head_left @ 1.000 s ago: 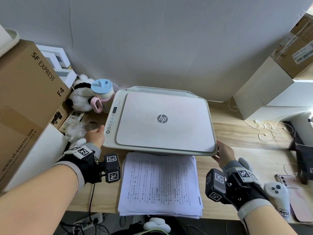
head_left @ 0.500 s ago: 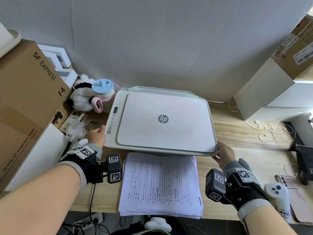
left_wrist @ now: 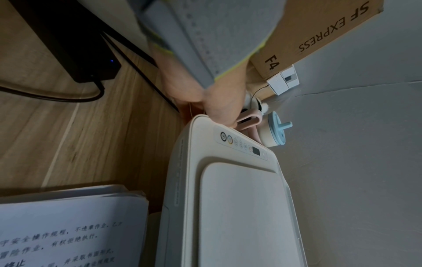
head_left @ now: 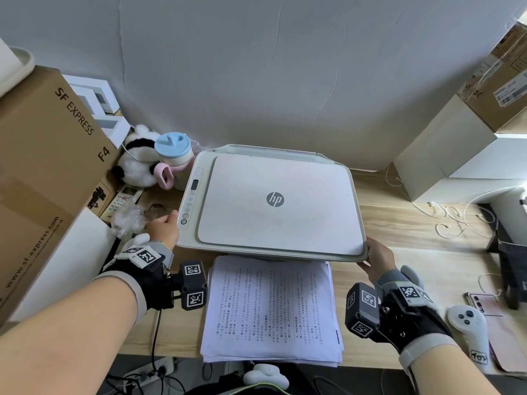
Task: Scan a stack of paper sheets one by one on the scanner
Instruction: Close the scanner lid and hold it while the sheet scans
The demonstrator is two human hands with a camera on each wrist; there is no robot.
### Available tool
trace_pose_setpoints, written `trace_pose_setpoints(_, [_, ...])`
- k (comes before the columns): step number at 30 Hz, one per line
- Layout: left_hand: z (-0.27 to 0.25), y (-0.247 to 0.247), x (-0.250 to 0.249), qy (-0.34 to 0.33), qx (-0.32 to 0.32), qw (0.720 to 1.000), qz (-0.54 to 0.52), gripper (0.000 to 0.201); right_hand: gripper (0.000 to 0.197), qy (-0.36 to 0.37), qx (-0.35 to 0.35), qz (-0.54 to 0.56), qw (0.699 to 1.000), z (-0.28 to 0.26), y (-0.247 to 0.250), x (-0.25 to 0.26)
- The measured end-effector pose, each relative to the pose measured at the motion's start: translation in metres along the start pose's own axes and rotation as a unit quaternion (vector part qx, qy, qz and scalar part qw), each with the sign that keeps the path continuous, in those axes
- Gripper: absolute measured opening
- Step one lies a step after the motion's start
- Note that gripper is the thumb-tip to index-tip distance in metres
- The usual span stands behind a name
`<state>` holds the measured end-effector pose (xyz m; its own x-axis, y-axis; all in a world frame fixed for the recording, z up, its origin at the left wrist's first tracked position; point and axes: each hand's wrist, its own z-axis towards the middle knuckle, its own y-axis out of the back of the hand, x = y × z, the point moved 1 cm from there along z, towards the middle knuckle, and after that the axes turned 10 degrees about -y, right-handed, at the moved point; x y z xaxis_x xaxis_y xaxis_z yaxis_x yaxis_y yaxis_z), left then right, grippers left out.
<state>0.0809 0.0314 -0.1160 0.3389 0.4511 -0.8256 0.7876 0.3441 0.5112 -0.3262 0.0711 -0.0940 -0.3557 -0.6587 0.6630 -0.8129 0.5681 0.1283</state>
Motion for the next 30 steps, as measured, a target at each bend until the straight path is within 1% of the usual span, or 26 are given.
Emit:
trace_pose_setpoints(3, [-0.001,0.001,-0.001,-0.003,0.004,1.000,0.005,0.042,0.042,0.001,-0.001,0.005,1.000,-0.001,0.000,0.000])
trace_pose_setpoints(5, [-0.001,0.002,-0.001,-0.012,0.006,1.000,0.007,0.038,0.042,0.000,0.000,0.004,1.000,0.000,-0.001,0.000])
trace_pose_setpoints(11, [-0.002,0.003,-0.003,-0.018,0.012,0.999,0.027,0.041,0.044,-0.011,-0.004,0.013,1.000,0.003,0.000,-0.001])
trace_pose_setpoints(17, [0.001,0.003,-0.007,-0.004,0.021,0.999,0.025,0.041,0.039,0.000,-0.002,0.007,1.000,0.004,-0.001,-0.001])
trace_pose_setpoints(20, [0.003,0.004,-0.010,0.015,0.022,0.999,0.031,0.041,0.033,0.000,-0.003,0.002,1.000,0.004,0.000,0.000])
trace_pose_setpoints(24, [0.004,0.008,-0.021,0.046,0.032,0.997,0.057,0.043,0.032,0.002,0.002,-0.018,1.000,0.002,0.001,0.002])
trace_pose_setpoints(26, [0.007,0.009,-0.026,0.053,0.045,0.996,0.062,0.044,0.033,0.019,0.005,-0.029,0.999,-0.001,0.001,0.005])
trace_pose_setpoints(27, [0.008,0.009,-0.030,0.050,0.051,0.995,0.067,0.043,0.036,0.032,0.008,-0.036,0.999,-0.002,0.001,0.006])
trace_pose_setpoints(30, [0.010,0.005,-0.045,0.012,0.064,0.996,0.053,0.029,0.043,0.085,0.006,-0.064,0.994,-0.002,0.001,0.012])
